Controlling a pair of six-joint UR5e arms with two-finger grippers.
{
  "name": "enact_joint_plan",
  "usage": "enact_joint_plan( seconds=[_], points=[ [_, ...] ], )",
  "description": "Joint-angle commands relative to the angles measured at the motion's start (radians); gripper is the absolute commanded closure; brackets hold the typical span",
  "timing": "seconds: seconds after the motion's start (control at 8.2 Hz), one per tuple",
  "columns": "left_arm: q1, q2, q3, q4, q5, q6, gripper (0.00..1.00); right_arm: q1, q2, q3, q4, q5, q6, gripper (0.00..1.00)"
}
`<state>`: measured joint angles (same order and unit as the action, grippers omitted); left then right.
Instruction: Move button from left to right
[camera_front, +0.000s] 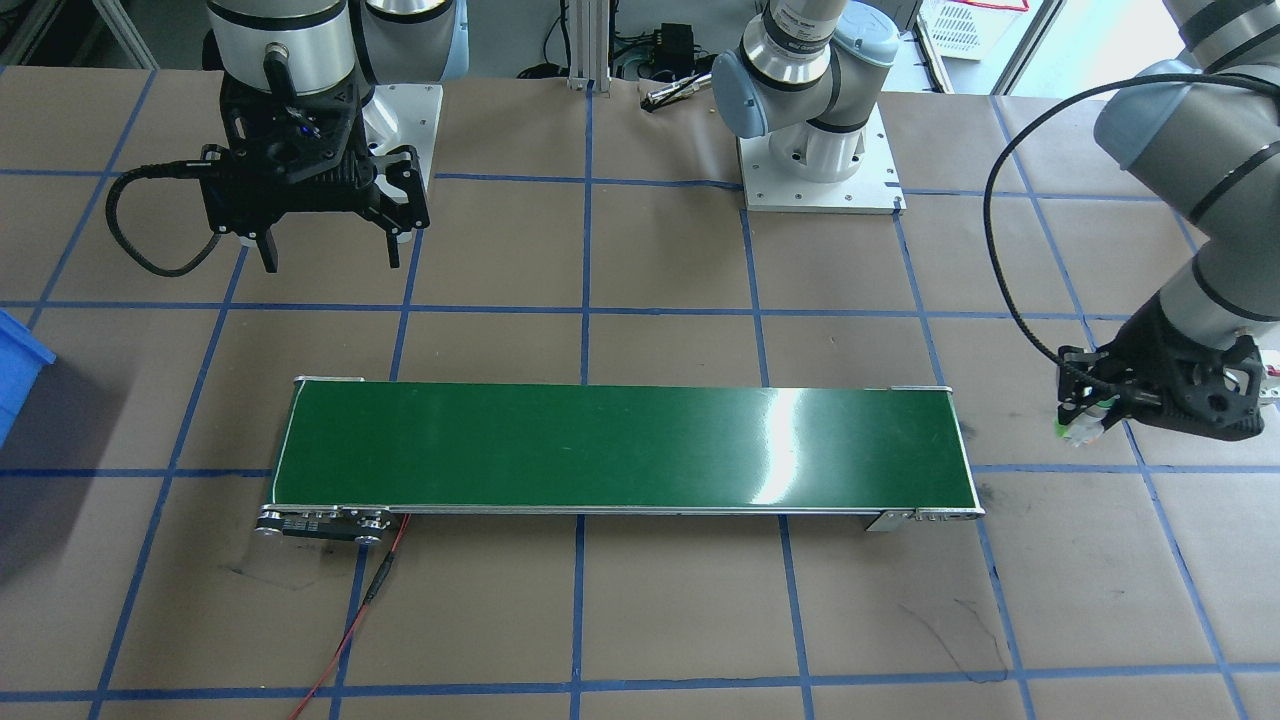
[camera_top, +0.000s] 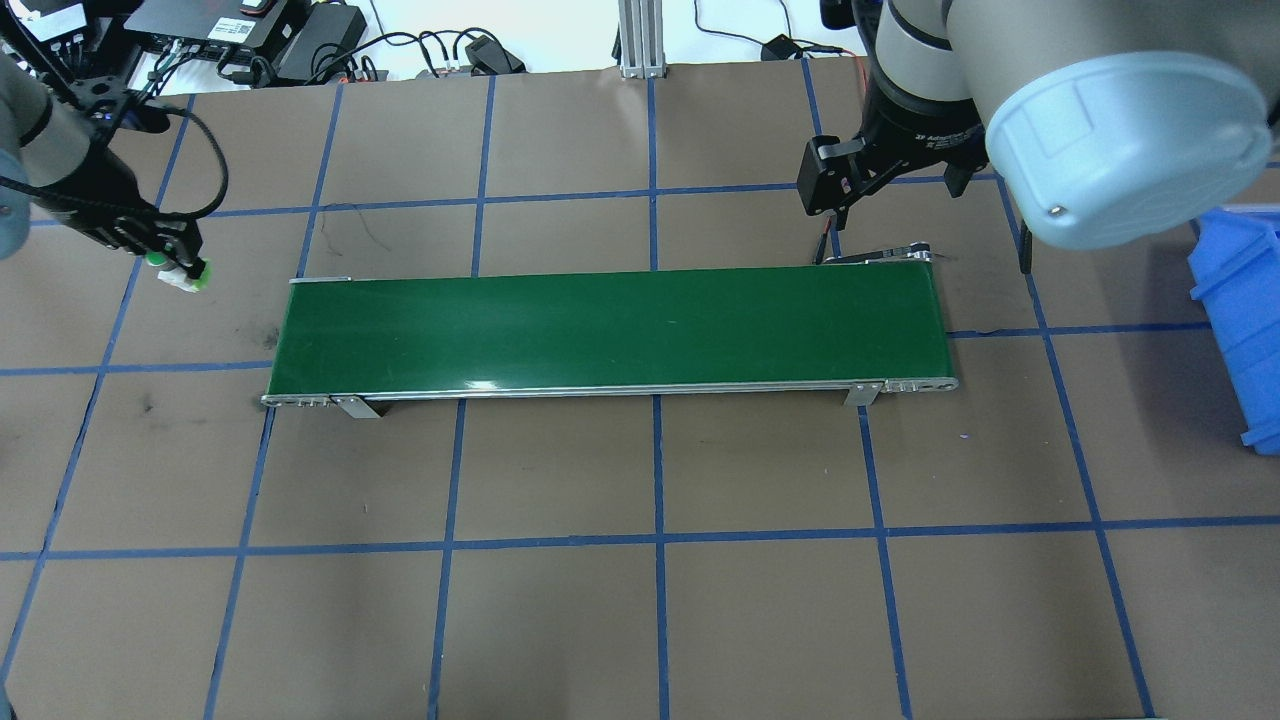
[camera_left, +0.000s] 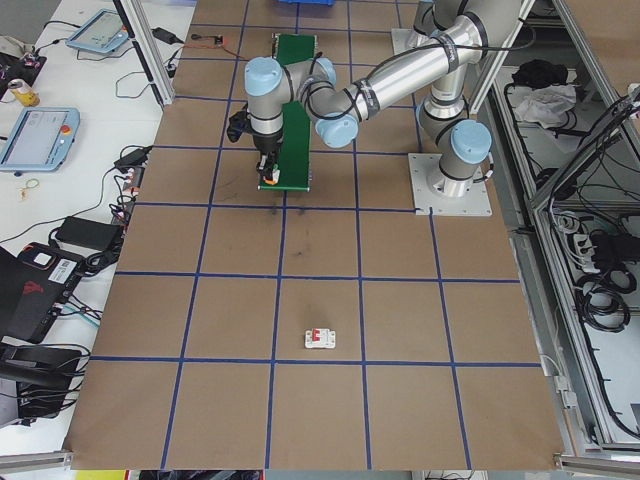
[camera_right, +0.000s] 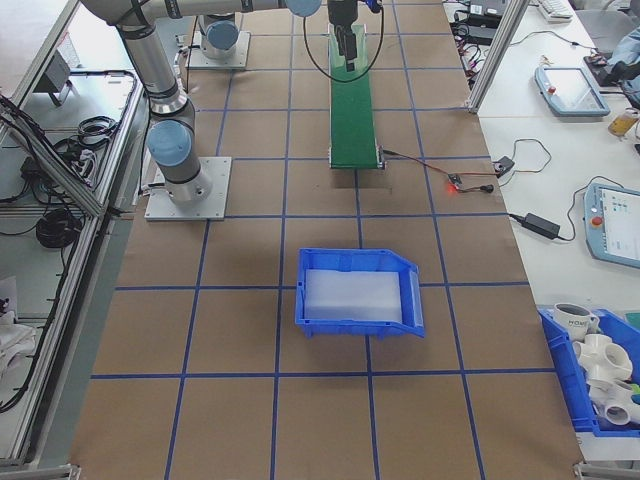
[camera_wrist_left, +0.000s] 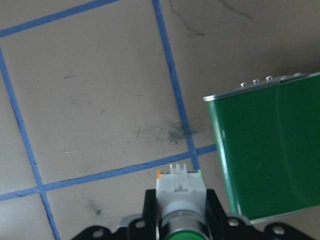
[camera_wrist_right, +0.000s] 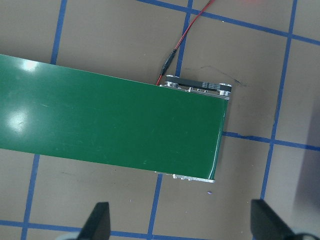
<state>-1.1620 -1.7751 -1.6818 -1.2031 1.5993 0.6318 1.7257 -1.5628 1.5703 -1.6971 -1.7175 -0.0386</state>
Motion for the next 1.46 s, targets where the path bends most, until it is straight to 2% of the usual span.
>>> enact_joint_plan(
  seconds=[0.0,0.12,0.37,1.1,1.22,1.34],
  points=[
    [-0.140,-0.023,-0.001,-0.016,-0.018,-0.299,1.00,0.000,0.001,-0.001,-0.002,0.004,0.000,0.00],
    [-0.148,-0.053,0.001,-0.015,-0.019,-0.316,1.00,0.000,0.004,0.000,-0.010,0.028,0.000,0.00],
    [-0.148,-0.102,-0.004,0.002,-0.006,-0.304,1.00,0.000,0.009,-0.001,-0.016,0.142,-0.001,0.00],
    [-0.147,-0.150,-0.028,0.030,-0.002,-0.303,1.00,0.000,0.010,0.000,-0.013,0.139,0.017,0.00],
    [-0.147,-0.149,-0.030,0.030,-0.001,-0.308,0.43,0.000,0.012,0.000,-0.015,0.148,0.014,0.00],
    [-0.147,-0.136,-0.033,0.010,0.001,-0.314,0.00,0.000,0.012,0.000,-0.009,0.145,0.013,0.00]
  ],
)
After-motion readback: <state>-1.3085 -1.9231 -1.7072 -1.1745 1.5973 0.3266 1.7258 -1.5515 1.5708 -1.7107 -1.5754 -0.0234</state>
